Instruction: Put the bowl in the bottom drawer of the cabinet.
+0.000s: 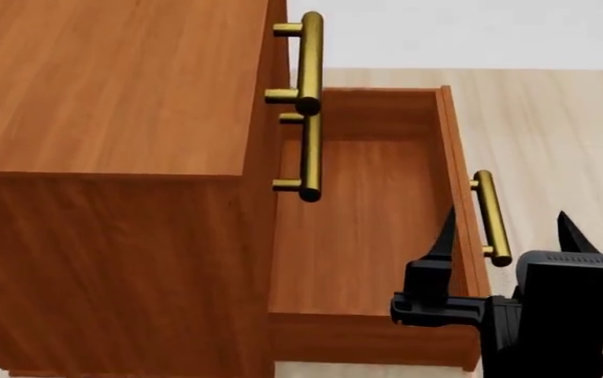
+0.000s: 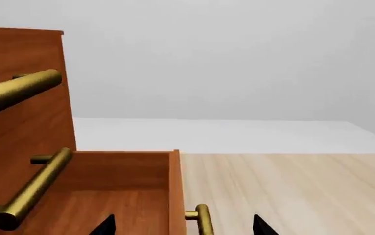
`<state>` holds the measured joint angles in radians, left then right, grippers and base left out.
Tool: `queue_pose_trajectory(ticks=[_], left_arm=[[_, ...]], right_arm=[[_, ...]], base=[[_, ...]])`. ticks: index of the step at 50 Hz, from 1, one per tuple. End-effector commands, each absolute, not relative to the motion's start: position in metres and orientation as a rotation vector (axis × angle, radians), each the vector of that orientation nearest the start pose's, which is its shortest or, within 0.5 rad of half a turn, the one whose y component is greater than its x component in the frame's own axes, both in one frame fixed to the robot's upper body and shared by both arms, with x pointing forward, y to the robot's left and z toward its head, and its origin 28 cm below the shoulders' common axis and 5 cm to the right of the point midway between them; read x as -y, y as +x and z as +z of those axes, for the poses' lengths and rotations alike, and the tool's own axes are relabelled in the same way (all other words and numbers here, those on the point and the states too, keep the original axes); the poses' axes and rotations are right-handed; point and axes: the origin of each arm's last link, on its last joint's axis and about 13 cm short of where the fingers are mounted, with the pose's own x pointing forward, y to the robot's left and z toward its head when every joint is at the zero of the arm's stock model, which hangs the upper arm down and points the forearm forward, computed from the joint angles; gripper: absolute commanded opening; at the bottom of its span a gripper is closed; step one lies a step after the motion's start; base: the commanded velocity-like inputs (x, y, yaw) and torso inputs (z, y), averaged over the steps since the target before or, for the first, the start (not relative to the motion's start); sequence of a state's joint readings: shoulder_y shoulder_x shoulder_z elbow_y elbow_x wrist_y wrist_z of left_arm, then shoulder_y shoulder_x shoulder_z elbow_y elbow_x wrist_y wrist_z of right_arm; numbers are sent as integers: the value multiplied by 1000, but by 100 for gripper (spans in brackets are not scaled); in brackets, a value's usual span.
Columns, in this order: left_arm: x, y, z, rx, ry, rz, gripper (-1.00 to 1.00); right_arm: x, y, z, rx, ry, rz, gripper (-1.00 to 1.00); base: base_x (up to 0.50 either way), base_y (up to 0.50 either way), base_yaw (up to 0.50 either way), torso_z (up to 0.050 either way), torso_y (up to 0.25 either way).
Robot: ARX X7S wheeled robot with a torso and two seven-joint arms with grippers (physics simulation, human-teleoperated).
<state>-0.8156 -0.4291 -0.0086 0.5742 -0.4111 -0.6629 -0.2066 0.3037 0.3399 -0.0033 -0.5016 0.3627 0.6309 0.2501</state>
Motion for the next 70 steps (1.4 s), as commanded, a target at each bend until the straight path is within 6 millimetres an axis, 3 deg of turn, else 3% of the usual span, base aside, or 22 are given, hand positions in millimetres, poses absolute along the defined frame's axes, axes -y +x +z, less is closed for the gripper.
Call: queue_pose_trajectory(ticks=[1, 26, 45, 60, 70], left_arm=[[-264, 261, 296, 692, 100, 44, 100], [-264, 262, 294, 689, 101, 45, 100], [-263, 263, 293, 689, 97, 44, 100], [-263, 264, 292, 689, 96, 42, 100], [-262, 265, 292, 688, 96, 38, 100]], right_arm=[[144, 245, 151, 149, -40, -83, 100], [144, 244, 150, 147, -43, -83, 100], [146, 242, 154, 141, -56, -93, 100], [163, 217, 184, 189, -90, -171, 100], [174, 204, 189, 174, -96, -209, 100]], base=[[0, 0, 0, 0, -189], [0, 0, 0, 0, -185], [3, 0, -1, 0, -6], [3, 0, -1, 0, -4], [3, 0, -2, 0, -4]])
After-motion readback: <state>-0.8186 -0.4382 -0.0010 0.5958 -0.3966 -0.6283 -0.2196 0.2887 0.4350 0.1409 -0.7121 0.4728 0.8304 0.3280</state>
